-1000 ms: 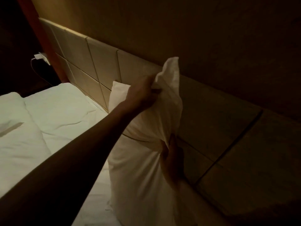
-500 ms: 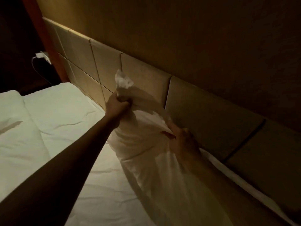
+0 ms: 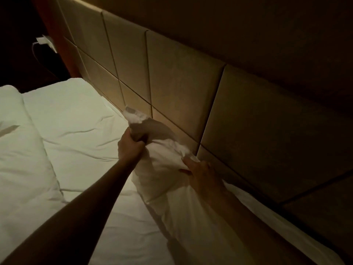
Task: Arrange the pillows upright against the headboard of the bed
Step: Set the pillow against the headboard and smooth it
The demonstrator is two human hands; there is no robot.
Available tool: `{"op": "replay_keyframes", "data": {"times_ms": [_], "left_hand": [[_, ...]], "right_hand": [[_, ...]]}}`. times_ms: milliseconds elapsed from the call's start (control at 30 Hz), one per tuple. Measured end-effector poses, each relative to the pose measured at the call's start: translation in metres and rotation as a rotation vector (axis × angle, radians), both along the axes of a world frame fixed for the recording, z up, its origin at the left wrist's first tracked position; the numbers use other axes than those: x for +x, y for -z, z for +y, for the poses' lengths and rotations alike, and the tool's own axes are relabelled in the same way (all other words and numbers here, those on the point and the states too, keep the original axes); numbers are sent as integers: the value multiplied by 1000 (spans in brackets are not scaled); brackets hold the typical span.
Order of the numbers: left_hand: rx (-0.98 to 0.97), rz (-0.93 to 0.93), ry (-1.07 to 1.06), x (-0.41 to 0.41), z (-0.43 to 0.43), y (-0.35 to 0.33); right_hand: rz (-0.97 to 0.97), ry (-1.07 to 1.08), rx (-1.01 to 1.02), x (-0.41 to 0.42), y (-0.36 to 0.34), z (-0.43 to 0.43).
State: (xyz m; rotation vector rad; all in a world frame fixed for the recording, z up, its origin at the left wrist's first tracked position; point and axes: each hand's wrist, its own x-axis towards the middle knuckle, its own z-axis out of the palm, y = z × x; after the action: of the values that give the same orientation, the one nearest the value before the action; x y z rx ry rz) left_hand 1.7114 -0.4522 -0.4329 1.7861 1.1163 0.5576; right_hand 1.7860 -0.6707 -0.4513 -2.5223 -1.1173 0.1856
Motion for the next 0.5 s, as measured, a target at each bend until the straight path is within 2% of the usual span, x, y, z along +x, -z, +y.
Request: {"op": "replay_keyframes", "data": {"times_ms": [167, 500], "left_hand": [[-17, 49, -14, 1, 24, 33], [-4, 42, 126, 35, 20, 62]], "right_hand": [[-5, -67, 2, 8, 26, 23], [-22, 17, -90, 37, 53, 29]]}}
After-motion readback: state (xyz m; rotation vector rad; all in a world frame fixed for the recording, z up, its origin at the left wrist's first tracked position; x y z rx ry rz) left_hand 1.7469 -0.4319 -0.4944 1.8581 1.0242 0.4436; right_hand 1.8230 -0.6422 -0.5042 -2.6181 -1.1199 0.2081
